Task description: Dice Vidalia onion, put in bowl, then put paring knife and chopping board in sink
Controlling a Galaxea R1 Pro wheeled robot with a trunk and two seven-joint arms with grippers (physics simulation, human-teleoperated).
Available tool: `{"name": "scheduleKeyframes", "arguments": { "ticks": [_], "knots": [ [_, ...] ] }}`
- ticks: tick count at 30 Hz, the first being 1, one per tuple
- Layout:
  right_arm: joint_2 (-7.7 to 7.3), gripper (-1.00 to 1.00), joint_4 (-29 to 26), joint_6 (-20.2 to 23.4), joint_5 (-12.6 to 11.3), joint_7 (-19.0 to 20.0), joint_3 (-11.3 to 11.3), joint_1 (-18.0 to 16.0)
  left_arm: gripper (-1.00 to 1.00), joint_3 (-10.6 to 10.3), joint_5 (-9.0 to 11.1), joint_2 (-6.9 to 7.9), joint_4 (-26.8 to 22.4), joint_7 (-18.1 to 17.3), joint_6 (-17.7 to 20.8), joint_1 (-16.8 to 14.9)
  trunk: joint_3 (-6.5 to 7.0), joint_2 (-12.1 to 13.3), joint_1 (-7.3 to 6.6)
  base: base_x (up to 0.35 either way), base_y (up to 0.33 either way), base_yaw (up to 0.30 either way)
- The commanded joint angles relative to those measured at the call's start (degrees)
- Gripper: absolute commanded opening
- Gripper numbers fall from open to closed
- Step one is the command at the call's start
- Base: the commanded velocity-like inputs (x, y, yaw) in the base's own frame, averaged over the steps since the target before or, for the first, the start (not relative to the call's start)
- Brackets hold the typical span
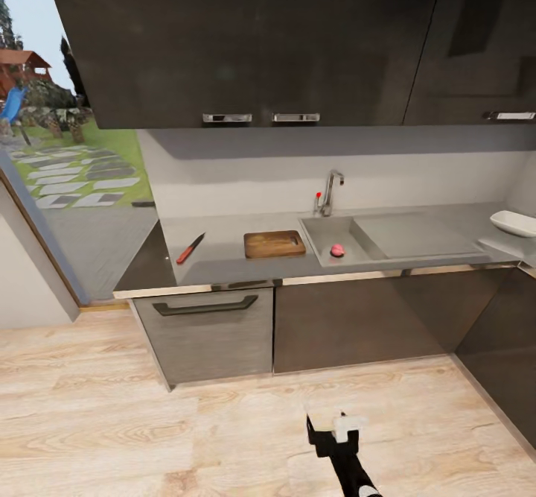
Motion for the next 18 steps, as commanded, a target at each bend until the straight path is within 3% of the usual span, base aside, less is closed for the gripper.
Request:
{"name": "scheduleKeyframes", "arguments": {
  "ticks": [1, 7, 12, 14, 18],
  "knots": [
    [-0.51, 1.0, 0.02, -1.79, 1.33, -0.12, -0.43, 1.78, 1.0, 0.01, -0.03, 0.0, -0.05, -0.05, -0.04, 0.0, -0.1, -0.11, 0.03, 0.0, 0.0, 0.0],
    [-2.92, 1.0, 0.05, -9.13, 2.46, -0.05, -0.43, 9.49, 1.0, 0.01, -0.03, 0.0, -0.03, -0.05, -0.04, 0.0, -0.1, -0.11, 0.03, 0.0, 0.0, 0.0],
    [-3.59, 1.0, 0.05, -15.72, 2.6, -0.09, -0.43, 15.06, 1.0, 0.01, -0.03, 0.0, -0.03, -0.01, -0.04, 0.0, -0.1, -0.11, 0.03, 0.0, 0.0, 0.0],
    [-3.73, 1.0, 0.05, -19.98, 2.63, -0.11, -0.43, 18.79, 1.0, 0.06, -0.03, 0.0, -0.03, -0.03, -0.04, 0.0, -0.1, -0.11, 0.03, 0.0, 0.0, 0.0],
    [-3.81, 1.0, 0.05, -21.97, 2.65, -0.12, -0.43, 23.93, 1.0, 0.09, -0.03, 0.0, -0.03, 0.01, -0.04, 0.0, -0.1, -0.11, 0.03, 0.0, 0.0, 0.0]
  ]
}}
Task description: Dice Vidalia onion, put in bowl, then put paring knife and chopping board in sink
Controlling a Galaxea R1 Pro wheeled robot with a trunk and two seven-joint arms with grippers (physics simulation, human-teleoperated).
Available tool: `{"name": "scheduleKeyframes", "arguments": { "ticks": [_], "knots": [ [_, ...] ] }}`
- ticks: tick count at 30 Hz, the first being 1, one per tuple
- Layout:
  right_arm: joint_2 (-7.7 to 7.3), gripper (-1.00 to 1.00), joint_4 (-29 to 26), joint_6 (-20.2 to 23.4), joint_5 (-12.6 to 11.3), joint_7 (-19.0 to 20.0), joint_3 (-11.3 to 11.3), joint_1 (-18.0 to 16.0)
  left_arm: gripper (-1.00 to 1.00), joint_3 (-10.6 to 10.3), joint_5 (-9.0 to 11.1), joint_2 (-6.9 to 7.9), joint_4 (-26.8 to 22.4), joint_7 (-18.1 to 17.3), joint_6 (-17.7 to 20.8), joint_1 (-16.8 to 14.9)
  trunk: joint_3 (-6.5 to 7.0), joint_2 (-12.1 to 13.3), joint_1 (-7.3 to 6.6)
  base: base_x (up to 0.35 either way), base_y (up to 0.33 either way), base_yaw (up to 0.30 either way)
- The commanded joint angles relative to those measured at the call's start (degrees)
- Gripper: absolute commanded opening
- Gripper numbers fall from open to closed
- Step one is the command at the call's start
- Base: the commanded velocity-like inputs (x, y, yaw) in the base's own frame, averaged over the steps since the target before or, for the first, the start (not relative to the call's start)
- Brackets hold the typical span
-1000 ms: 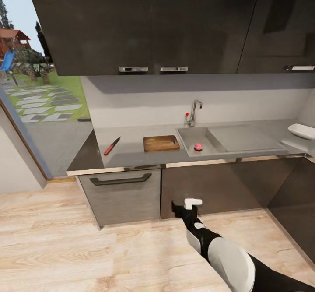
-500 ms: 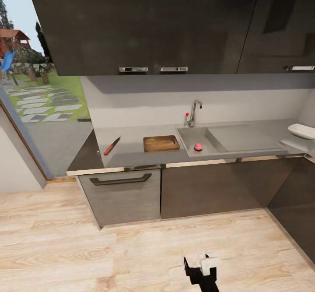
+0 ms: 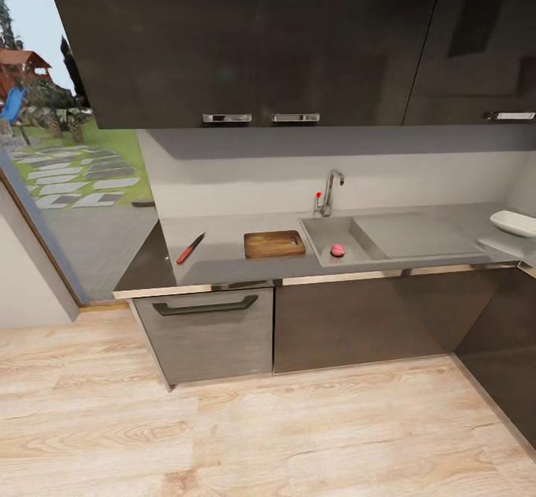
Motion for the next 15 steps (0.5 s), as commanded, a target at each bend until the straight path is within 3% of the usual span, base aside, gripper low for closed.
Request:
{"name": "scheduleKeyframes", "arguments": {
  "ticks": [1, 5, 12, 15],
  "knots": [
    [0.0, 1.0, -0.03, -0.11, 0.57, -0.15, -0.49, 0.82, 1.0, 0.02, -0.03, 0.0, -0.06, -0.03, -0.05, 0.0, -0.1, -0.1, 0.04, 0.0, 0.0, 0.0],
    [-0.02, 1.0, -0.03, -0.11, 0.78, -0.11, -0.49, 4.25, 1.0, 0.03, -0.03, 0.0, -0.06, -0.05, -0.05, 0.0, -0.1, -0.1, 0.04, 0.0, 0.0, 0.0],
    [0.12, 1.0, -1.15, -0.11, 1.29, -0.53, -0.89, 5.85, 1.0, 0.03, -0.03, 0.0, -0.06, -0.02, -0.05, 0.0, -0.1, -0.1, 0.04, 0.0, 0.0, 0.0],
    [0.2, 1.0, -3.29, 5.14, 1.29, -0.54, -0.97, 5.94, 1.0, 0.03, -0.03, 0.0, -0.06, -0.02, -0.05, 0.0, -0.1, -0.1, 0.04, 0.0, 0.0, 0.0]
  ]
}}
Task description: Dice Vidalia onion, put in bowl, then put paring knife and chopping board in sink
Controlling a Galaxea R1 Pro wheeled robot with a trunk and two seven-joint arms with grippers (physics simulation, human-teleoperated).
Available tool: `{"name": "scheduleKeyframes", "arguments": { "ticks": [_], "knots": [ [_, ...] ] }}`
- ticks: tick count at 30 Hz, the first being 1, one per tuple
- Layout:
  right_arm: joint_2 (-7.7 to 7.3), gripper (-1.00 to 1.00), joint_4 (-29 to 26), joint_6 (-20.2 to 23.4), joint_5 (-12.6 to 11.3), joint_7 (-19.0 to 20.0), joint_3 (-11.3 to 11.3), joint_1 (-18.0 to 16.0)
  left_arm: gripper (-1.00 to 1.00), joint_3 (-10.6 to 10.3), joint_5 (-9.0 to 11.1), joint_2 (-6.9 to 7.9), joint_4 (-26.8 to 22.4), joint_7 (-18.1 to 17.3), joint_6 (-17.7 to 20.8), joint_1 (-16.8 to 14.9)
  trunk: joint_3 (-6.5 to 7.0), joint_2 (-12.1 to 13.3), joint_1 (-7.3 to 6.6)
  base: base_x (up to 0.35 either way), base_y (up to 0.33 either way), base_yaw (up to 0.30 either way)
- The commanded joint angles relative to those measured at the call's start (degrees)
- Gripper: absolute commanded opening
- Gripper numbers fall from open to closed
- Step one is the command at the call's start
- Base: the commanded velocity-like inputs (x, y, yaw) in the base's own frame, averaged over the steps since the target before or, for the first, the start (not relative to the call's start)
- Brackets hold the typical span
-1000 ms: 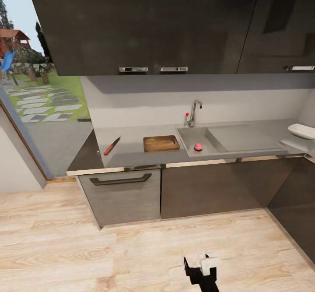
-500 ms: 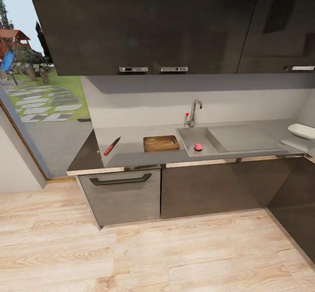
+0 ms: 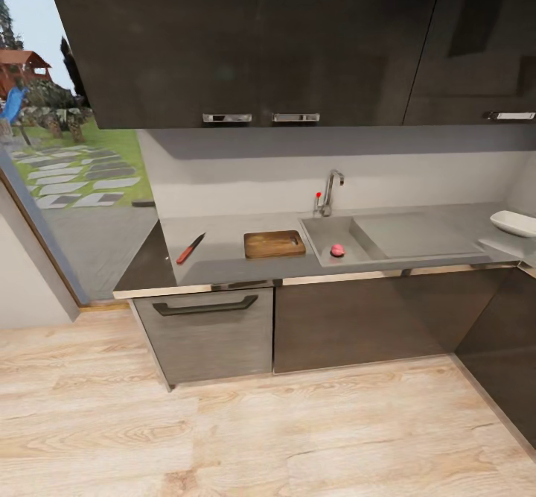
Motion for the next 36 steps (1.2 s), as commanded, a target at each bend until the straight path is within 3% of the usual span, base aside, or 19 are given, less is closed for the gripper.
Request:
{"name": "scheduleKeyframes", "arguments": {
  "ticks": [1, 4, 8, 12, 14, 19, 21, 23, 27, 31, 32, 36],
  "knots": [
    [0.03, 1.0, -0.78, 1.22, 0.64, -0.16, -0.34, -0.03, 1.0, 0.02, -0.03, 0.0, -0.07, -0.03, -0.04, 0.0, -0.11, -0.11, 0.03, 0.0, 0.0, 0.0],
    [0.65, 1.0, -8.05, 7.27, 0.44, -0.06, -0.35, -0.14, 1.0, 0.02, -0.03, 0.0, -0.07, -0.05, -0.04, 0.0, -0.11, -0.11, 0.03, 0.0, 0.0, 0.0],
    [1.95, 1.0, -14.7, 9.95, 0.35, -0.1, -0.34, -0.33, 1.0, 0.02, -0.03, 0.0, -0.07, -0.04, -0.04, 0.0, -0.11, -0.11, 0.03, 0.0, 0.0, 0.0],
    [2.55, 1.0, -21.43, 18.24, 0.12, 0.11, -0.28, -2.5, 1.0, 0.02, -0.03, 0.01, -0.07, -0.03, -0.04, 0.0, -0.11, -0.11, 0.03, 0.0, 0.0, 0.0],
    [2.89, 1.0, -23.54, 21.49, 0.06, 0.22, -0.23, -4.41, 1.0, 0.02, -0.03, 0.01, -0.07, -0.03, -0.04, 0.0, -0.11, -0.11, 0.03, 0.0, 0.0, 0.0],
    [2.98, 1.0, -24.04, 22.34, -0.07, 2.39, -0.22, -5.84, 1.0, 0.02, -0.03, 0.01, -0.07, -0.03, -0.04, 0.0, -0.11, -0.11, 0.03, 0.0, 0.0, 0.0],
    [2.84, 1.0, -24.09, 22.19, -1.06, 5.75, -0.37, -6.05, 1.0, 0.02, -0.03, 0.01, -0.07, -0.03, -0.04, 0.0, -0.11, -0.11, 0.03, 0.0, 0.0, 0.0],
    [2.61, 1.0, -23.66, 21.93, -4.07, 10.57, -0.57, -6.19, 1.0, 0.02, -0.03, 0.01, -0.07, -0.03, -0.04, 0.0, -0.11, -0.11, 0.03, 0.0, 0.0, 0.0],
    [2.07, 1.0, -23.25, 22.48, -9.5, 13.38, -0.71, -6.26, 1.0, 0.02, -0.03, -0.05, -0.07, -0.03, -0.04, 0.0, -0.11, -0.11, 0.03, 0.0, 0.0, 0.0],
    [2.56, 1.0, -22.79, 23.46, -11.28, 7.07, -0.44, -6.28, 1.0, 0.02, -0.03, -0.08, -0.07, -0.03, -0.04, 0.0, -0.11, -0.11, 0.03, 0.0, 0.0, 0.0],
    [2.95, 1.0, -21.89, 23.1, -11.4, 3.57, -0.24, -6.28, 1.0, 0.02, -0.03, -0.08, -0.07, -0.03, -0.04, 0.0, -0.11, -0.11, 0.03, 0.0, 0.0, 0.0],
    [3.33, 1.0, -21.18, 22.5, -11.45, 1.47, -0.05, -6.28, 1.0, 0.02, -0.03, -0.08, -0.07, -0.03, -0.04, 0.0, -0.11, -0.11, 0.03, 0.0, 0.0, 0.0]
  ]
}}
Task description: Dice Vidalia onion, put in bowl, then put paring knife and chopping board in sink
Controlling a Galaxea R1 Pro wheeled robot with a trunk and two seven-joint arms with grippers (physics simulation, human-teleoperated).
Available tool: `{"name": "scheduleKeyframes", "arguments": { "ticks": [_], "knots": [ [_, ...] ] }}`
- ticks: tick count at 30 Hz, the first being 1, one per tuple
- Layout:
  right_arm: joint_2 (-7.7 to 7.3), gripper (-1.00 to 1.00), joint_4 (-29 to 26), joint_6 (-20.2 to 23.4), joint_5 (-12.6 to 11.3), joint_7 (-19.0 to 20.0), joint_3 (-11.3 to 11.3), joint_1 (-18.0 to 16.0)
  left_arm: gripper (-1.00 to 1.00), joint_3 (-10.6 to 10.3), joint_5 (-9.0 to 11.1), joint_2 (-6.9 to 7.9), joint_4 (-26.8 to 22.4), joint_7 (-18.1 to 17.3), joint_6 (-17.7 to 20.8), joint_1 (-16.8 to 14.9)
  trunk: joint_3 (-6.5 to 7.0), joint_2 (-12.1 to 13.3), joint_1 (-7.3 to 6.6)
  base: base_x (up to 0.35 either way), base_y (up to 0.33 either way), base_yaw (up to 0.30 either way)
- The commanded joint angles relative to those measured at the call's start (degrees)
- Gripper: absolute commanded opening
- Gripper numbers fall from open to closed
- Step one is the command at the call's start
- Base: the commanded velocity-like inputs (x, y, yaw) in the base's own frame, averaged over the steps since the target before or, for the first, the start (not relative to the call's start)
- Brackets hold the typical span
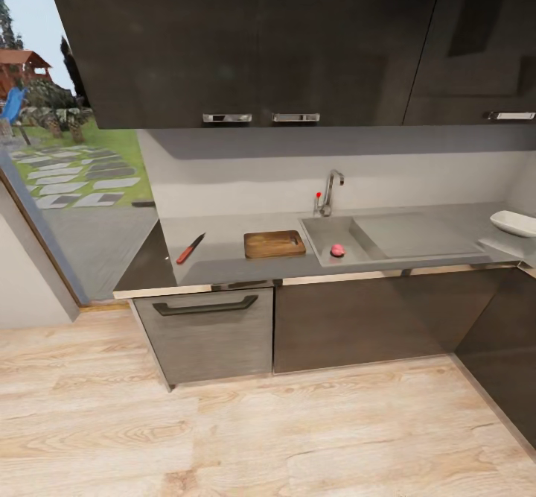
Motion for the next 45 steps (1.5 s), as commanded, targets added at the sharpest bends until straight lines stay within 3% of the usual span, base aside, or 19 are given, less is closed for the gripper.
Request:
{"name": "scheduleKeyframes", "arguments": {
  "ticks": [1, 23, 37, 45],
  "knots": [
    [0.08, 1.0, 0.03, -0.23, 0.6, -0.14, -0.41, -0.06, 1.0, 0.02, -0.03, 0.0, -0.07, -0.03, -0.04, 0.0, -0.11, -0.11, 0.03, 0.0, 0.0, 0.0],
    [0.23, 1.0, 0.57, -0.33, 0.59, -0.38, -0.29, -0.06, 1.0, 0.02, -0.03, 0.0, -0.07, -0.03, -0.04, 0.0, 0.89, -0.11, 0.03, 0.0, 0.0, -0.157],
    [0.23, 1.0, 0.99, -0.4, 0.66, -0.38, -0.11, -0.06, 1.0, 0.02, -0.02, 0.01, -0.07, -0.03, -0.04, 0.0, 0.95, -0.11, 0.03, 0.0, -0.009, -0.014],
    [0.23, 1.0, 0.99, -0.41, 0.68, -0.35, -0.05, -0.06, 1.0, 0.02, -0.03, 0.0, -0.13, -0.03, -0.04, 0.0, 0.95, -0.11, 0.03, 0.0, -0.252, 0.0]
  ]
}}
